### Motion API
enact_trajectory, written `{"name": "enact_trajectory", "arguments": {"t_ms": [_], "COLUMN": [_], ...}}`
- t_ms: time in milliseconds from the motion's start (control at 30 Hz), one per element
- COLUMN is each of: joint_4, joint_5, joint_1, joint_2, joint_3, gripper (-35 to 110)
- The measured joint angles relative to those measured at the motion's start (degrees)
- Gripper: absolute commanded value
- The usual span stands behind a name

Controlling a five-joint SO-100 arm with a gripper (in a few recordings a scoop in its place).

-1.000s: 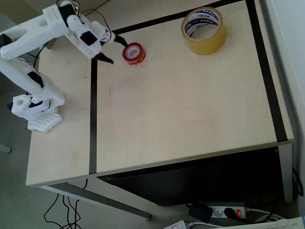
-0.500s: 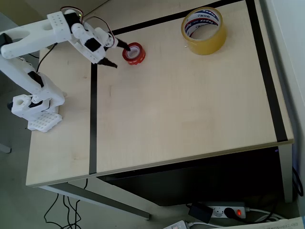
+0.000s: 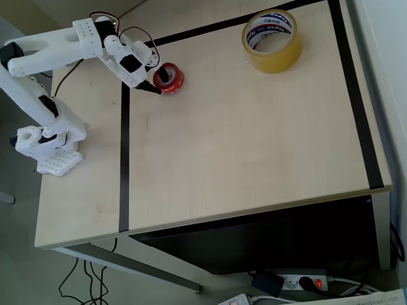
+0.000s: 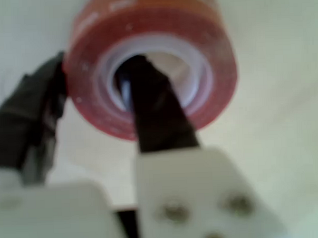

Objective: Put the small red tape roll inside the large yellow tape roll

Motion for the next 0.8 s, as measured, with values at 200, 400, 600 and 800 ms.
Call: {"name": "enact_trajectory", "arguments": {"t_ms": [200,400,600,800], "joint_4": [7.1,8.6,8.8,8.0], "joint_5": [0.3,0.3,0.3,0.3], "joint_1": [4.4,5.8,5.4,5.0], "joint_2": [0.0,-2.2,-12.2,-19.9], "joint_3": [-17.5,-35.5,-48.8,-57.0], "gripper": [0,0,0,0]}}
